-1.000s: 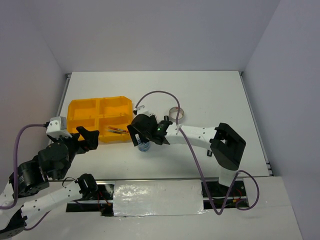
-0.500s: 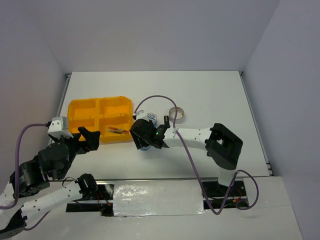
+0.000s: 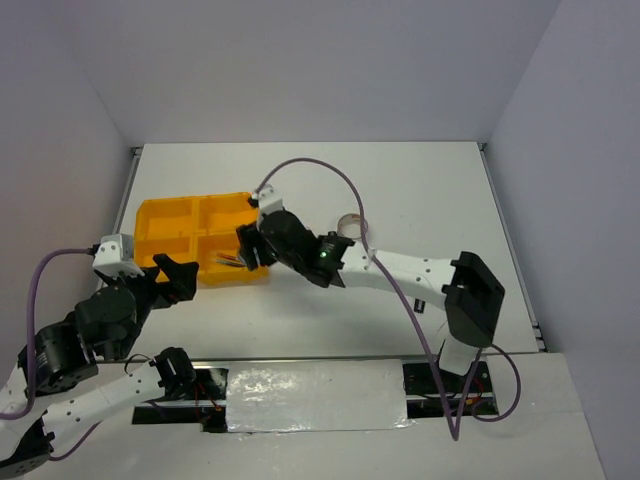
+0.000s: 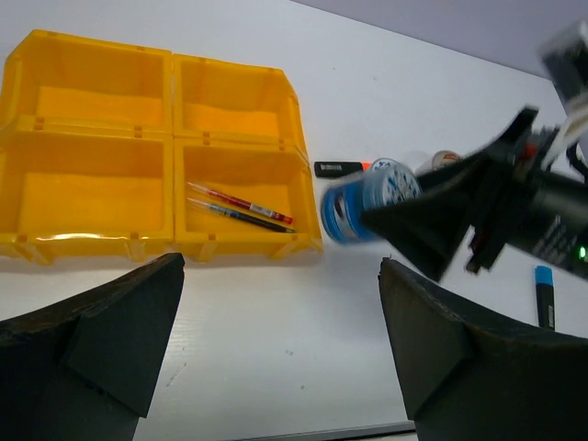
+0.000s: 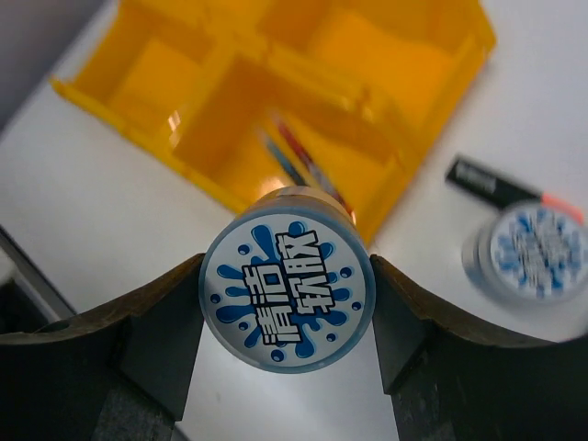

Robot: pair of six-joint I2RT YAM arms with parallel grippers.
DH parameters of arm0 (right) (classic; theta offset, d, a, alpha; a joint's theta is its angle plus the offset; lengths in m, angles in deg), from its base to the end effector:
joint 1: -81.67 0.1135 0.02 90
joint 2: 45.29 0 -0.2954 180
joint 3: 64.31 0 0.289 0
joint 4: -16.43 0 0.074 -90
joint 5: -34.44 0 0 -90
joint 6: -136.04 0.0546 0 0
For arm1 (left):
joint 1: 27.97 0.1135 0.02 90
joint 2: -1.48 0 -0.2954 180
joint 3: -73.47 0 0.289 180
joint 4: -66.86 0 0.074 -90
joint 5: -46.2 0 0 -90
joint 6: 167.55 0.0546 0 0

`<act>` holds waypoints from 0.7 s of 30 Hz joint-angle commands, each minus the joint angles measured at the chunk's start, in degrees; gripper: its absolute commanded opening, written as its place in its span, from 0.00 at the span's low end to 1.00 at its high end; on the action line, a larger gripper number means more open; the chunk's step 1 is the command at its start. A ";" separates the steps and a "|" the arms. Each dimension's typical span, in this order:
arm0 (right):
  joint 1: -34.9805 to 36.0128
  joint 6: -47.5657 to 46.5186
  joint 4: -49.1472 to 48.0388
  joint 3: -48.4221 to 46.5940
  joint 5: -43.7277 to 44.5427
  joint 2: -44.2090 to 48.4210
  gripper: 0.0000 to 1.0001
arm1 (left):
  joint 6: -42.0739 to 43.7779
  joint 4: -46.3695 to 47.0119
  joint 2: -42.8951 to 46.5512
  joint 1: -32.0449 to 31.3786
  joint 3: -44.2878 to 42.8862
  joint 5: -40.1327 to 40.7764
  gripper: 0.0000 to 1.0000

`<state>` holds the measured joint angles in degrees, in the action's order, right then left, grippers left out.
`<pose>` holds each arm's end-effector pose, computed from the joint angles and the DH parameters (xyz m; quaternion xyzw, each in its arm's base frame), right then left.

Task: Sort the stationery into containers
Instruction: Pick up the stationery from the center of the board, then place the stationery in the storage box.

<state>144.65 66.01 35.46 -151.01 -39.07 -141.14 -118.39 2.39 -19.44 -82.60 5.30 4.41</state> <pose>0.2168 0.3910 0.3017 -0.2427 0.8170 0.2445 0.4624 0.0596 -0.0137 0.3985 -0.1523 0.7586 -0.1796 0.6075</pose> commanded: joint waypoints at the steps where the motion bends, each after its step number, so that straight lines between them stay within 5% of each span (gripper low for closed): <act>1: -1.98 -5.97 -14.51 -11.91 1.26 -8.43 0.00 | -2.30 -0.41 0.89 -0.04 -0.68 3.38 0.99; 9: -8.39 -5.73 -4.08 -49.24 0.41 -34.80 0.00 | -4.25 -2.27 2.38 0.05 -0.86 6.11 0.99; 21: -11.21 -4.23 -4.50 -52.56 -11.83 -43.81 0.00 | -3.37 -1.56 3.61 0.14 -0.77 5.41 0.99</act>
<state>131.88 61.81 34.04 -202.31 -46.83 -185.93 -121.52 -0.50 -17.37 -82.60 5.30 8.80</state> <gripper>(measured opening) 0.724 0.993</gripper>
